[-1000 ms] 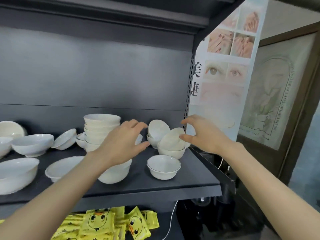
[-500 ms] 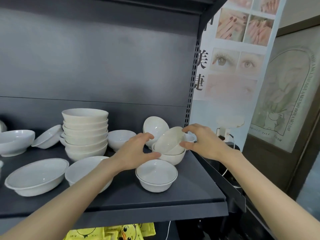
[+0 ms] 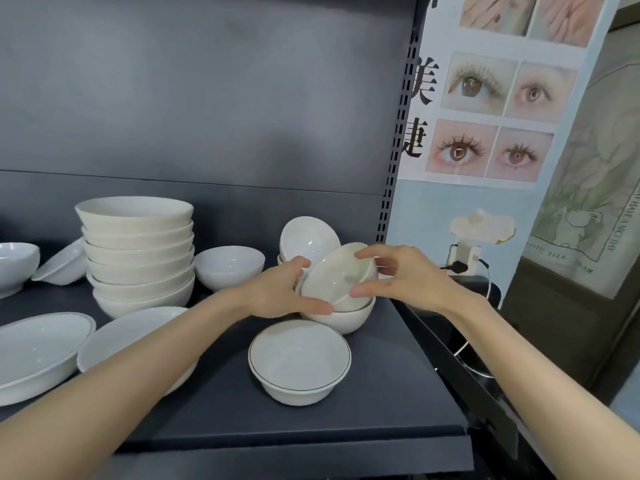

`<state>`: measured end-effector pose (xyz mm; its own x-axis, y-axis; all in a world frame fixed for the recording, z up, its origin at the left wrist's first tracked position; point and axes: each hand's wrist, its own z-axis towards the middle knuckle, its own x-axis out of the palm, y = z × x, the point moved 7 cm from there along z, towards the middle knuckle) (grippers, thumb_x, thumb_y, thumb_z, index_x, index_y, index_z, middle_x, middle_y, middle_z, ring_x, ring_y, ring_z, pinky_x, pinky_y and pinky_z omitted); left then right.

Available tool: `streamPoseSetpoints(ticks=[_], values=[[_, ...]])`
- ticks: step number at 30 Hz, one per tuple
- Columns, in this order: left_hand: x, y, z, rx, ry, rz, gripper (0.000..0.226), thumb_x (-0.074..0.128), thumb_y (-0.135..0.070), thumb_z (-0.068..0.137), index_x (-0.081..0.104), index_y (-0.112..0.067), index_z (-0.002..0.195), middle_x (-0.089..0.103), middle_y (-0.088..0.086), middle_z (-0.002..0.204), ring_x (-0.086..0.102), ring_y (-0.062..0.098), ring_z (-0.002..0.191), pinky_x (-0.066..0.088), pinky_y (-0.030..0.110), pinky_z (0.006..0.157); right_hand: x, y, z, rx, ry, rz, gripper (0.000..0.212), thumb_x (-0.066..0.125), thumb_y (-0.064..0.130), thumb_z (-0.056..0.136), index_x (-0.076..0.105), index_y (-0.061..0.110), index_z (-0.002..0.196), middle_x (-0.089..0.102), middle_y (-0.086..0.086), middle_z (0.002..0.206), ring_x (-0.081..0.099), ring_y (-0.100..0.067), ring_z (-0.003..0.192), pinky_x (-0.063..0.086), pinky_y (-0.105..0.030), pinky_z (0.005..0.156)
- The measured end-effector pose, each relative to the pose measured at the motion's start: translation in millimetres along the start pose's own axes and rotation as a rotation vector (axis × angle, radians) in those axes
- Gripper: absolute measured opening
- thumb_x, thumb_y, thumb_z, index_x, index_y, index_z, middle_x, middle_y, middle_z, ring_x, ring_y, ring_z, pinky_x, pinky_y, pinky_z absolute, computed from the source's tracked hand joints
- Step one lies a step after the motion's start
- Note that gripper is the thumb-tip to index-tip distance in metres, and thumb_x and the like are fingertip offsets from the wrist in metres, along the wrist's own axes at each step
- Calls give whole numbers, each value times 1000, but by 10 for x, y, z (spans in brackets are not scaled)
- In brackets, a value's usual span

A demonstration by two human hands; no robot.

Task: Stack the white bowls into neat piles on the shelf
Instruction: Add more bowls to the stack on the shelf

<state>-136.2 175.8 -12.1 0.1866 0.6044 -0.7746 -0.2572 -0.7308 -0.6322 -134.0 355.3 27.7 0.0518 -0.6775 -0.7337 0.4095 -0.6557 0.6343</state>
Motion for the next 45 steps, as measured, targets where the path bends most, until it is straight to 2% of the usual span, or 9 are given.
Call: streamPoseSetpoints(ticks=[12,17,23,25,29,34,37,39,45], values=[[-122,36,29,-6,-211,-283,117,91,-37,44,32,-18,142,56,1,119,58,13,109,47,32,101,243,-471,-51,37,-176,415,48,82,49,53,72,33,97,71,3,108,63,-15,108,49,-39,99],[-107,49,12,-11,-257,-361,103,90,-15,57,33,-17,142,53,4,122,57,13,111,46,28,100,321,-539,-106,26,-162,453,47,79,51,58,70,32,99,71,0,106,64,-21,105,50,-42,97],[3,49,-29,-61,-166,-271,112,90,-27,59,21,-17,147,49,-4,124,54,16,112,46,30,96,332,-552,-102,77,-44,466,72,82,35,70,44,30,131,57,8,129,58,-8,114,47,-22,90],[39,67,-45,-88,-123,-246,109,91,-43,46,37,-18,138,59,-3,115,61,17,104,51,37,94,355,-531,-120,90,0,487,86,83,29,71,35,26,142,56,9,128,58,-10,114,48,-18,82],[80,31,-77,-88,-101,-286,83,86,-43,37,56,-24,111,68,0,106,67,17,96,55,43,88,362,-539,-110,51,-18,484,61,84,18,70,58,26,125,69,10,114,67,-11,103,52,-24,90],[-85,-62,-158,-52,-235,-349,85,89,-38,35,58,-22,113,69,4,106,66,20,98,54,40,91,196,-358,-98,32,-112,534,58,84,8,68,60,24,119,67,14,108,65,5,94,52,-12,78],[-315,-171,-314,5,-363,-390,73,91,-19,56,58,-17,121,68,-3,103,66,11,90,55,18,75,28,-110,-77,-5,-138,519,61,84,14,69,58,21,124,66,10,112,63,14,84,52,-11,72],[-456,-207,-480,40,-433,-430,65,89,-17,60,60,-20,119,70,-5,103,66,9,85,50,12,60,-48,120,-88,-50,-149,508,61,83,15,69,58,20,125,68,6,113,64,11,83,54,-15,71],[-713,-52,-1100,106,-568,-594,65,89,-23,61,61,-21,119,69,-7,110,67,13,100,58,26,72,81,772,-168,-135,-116,493,62,84,19,67,60,17,124,69,4,115,61,-8,112,51,-18,88]])
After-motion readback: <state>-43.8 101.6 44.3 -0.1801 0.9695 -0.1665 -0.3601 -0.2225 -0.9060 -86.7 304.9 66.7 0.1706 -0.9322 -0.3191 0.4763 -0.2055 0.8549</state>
